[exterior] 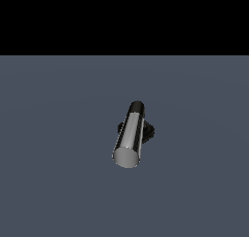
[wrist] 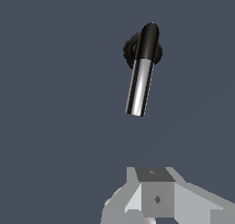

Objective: Turn on the faucet by rotating a designated handle.

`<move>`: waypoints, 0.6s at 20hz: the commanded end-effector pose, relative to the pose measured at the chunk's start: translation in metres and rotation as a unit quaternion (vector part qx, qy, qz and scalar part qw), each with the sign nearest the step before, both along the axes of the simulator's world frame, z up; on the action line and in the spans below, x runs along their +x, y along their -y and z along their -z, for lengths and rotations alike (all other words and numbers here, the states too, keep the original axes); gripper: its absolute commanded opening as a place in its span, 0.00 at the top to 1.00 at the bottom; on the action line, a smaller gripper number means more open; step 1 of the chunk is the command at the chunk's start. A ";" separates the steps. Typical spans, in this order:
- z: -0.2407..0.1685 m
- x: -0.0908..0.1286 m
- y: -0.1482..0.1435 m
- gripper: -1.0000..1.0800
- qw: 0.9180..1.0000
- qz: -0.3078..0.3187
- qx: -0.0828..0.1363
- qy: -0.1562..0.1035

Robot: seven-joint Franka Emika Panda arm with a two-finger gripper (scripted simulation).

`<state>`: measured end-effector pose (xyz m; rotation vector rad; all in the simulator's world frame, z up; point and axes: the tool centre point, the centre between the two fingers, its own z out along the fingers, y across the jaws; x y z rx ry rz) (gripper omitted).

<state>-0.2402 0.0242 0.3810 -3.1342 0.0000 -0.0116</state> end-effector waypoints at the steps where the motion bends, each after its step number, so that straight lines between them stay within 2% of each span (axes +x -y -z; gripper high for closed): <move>1: 0.023 0.002 -0.002 1.00 1.000 0.004 0.000 0.000; 12: 0.111 0.014 -0.009 1.00 1.000 0.019 -0.001 -0.001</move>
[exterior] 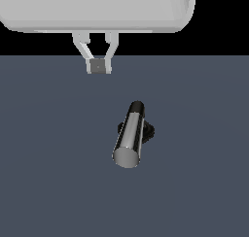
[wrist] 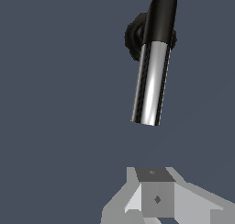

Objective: Turn on the faucet by rotating a designated handle.

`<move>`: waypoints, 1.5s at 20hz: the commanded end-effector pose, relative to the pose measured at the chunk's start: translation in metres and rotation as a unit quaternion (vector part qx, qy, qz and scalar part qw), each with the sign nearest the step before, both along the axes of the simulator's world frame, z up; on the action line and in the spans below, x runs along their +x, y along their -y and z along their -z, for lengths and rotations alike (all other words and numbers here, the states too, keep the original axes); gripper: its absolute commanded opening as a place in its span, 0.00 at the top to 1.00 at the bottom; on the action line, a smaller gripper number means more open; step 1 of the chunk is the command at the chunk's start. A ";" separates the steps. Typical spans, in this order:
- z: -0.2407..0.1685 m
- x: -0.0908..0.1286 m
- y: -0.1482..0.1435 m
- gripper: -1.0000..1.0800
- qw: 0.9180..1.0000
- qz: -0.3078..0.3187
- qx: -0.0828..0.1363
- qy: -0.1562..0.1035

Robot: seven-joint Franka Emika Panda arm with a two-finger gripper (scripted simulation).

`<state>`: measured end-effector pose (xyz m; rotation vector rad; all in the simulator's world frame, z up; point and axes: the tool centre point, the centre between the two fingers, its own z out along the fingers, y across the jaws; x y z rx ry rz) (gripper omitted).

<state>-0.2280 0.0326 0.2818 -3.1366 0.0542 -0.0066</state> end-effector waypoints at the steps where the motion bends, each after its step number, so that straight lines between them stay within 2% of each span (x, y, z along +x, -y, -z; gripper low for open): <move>1: 0.019 0.002 -0.002 1.00 1.000 0.003 0.000 0.000; 18: 0.132 0.021 -0.011 1.00 1.000 0.022 -0.001 -0.002; 30: 0.172 0.030 -0.014 1.00 1.000 0.029 -0.001 -0.002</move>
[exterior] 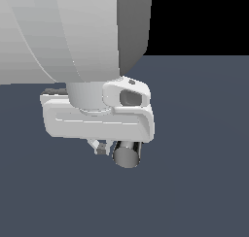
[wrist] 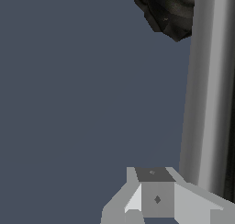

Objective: Turn on the faucet by rotating a designated handle.

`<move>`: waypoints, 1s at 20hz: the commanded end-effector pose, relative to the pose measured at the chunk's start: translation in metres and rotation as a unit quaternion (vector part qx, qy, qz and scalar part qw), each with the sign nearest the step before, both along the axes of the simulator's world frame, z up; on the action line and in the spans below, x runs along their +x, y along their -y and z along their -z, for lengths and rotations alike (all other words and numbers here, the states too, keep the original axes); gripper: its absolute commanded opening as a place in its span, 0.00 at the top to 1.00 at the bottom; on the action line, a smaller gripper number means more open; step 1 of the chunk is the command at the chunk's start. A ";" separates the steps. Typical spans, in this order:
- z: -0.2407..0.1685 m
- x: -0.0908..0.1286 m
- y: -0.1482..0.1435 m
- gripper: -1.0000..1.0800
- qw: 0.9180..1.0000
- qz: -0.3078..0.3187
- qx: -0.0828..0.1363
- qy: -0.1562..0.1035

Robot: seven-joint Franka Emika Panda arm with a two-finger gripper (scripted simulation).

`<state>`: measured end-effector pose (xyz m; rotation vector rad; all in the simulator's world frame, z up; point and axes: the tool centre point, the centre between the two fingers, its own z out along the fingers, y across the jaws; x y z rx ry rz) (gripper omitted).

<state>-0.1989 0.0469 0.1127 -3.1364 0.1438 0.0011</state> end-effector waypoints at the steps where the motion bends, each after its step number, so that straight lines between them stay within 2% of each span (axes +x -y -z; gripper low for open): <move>1: 0.004 0.001 0.000 1.00 1.000 0.001 0.000 0.000; 9: 0.006 0.002 0.000 1.00 1.000 0.001 0.000 0.000; 20: 0.006 0.001 0.049 1.00 1.000 0.001 0.000 0.000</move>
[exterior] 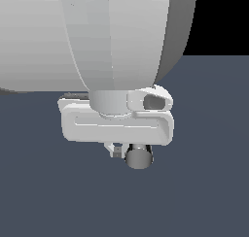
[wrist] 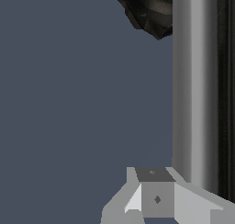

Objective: Turn on the faucet by rotating a designated handle.

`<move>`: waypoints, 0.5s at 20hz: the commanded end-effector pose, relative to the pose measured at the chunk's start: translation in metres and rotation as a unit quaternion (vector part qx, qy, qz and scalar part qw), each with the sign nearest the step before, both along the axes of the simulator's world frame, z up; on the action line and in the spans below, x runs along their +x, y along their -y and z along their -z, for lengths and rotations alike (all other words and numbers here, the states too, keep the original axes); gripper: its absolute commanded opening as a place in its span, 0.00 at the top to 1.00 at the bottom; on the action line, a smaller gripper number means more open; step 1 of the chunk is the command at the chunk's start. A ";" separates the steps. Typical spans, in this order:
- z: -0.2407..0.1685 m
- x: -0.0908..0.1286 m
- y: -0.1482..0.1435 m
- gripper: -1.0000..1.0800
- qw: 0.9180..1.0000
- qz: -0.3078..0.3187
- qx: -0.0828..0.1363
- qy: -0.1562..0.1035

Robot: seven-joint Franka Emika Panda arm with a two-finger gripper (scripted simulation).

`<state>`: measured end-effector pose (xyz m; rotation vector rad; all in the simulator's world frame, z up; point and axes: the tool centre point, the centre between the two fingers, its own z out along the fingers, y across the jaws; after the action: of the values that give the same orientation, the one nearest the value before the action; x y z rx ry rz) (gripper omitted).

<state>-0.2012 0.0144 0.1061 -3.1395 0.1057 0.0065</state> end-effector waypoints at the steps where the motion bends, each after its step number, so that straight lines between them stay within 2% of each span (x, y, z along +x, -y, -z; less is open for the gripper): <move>1: 0.000 0.003 0.021 1.00 1.000 0.013 0.000 0.002; 10: 0.000 0.002 0.063 1.00 1.000 0.013 0.000 0.002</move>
<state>-0.2078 -0.0338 0.1055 -3.1374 0.1246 0.0213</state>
